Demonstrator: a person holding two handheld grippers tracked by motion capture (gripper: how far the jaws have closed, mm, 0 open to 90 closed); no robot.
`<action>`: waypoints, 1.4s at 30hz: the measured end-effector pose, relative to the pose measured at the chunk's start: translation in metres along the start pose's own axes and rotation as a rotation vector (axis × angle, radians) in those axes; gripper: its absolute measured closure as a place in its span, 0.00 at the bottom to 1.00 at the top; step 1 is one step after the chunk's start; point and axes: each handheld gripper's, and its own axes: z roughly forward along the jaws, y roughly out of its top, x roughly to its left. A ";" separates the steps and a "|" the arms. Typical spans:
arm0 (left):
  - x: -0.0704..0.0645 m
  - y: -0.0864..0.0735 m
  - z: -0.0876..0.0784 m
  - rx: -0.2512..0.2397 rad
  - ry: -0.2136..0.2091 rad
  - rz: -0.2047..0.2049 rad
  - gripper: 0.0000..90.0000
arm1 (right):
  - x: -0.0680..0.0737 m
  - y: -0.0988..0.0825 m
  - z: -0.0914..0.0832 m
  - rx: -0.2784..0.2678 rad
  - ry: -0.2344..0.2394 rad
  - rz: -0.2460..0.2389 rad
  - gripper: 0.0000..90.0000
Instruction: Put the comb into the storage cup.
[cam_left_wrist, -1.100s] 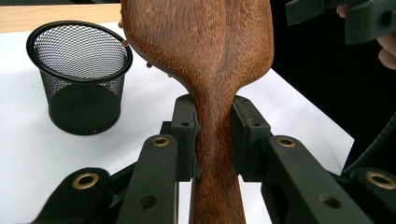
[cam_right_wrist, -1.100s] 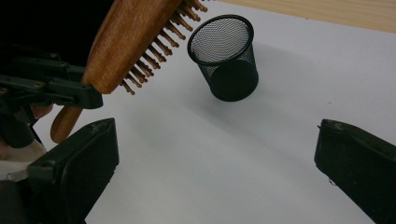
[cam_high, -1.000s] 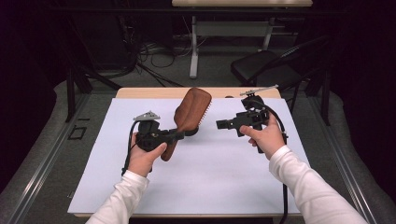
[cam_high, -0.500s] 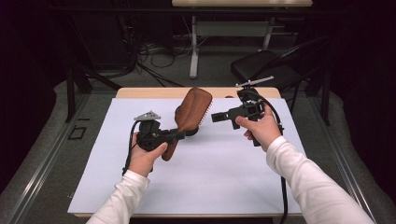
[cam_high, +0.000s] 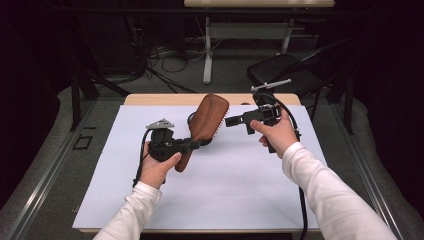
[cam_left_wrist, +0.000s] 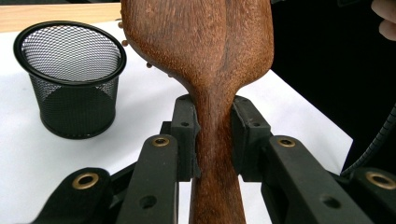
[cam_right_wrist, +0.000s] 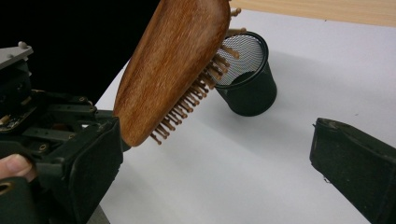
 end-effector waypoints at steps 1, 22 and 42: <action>0.000 0.000 0.000 -0.001 -0.001 0.000 0.81 | 0.000 0.001 0.001 0.000 -0.001 0.003 0.03; -0.001 0.002 0.006 -0.003 -0.026 0.018 0.81 | -0.001 0.015 0.018 0.002 0.030 0.044 0.04; -0.009 0.004 0.007 -0.012 -0.052 0.028 0.81 | -0.004 0.017 0.025 -0.012 0.070 0.074 0.06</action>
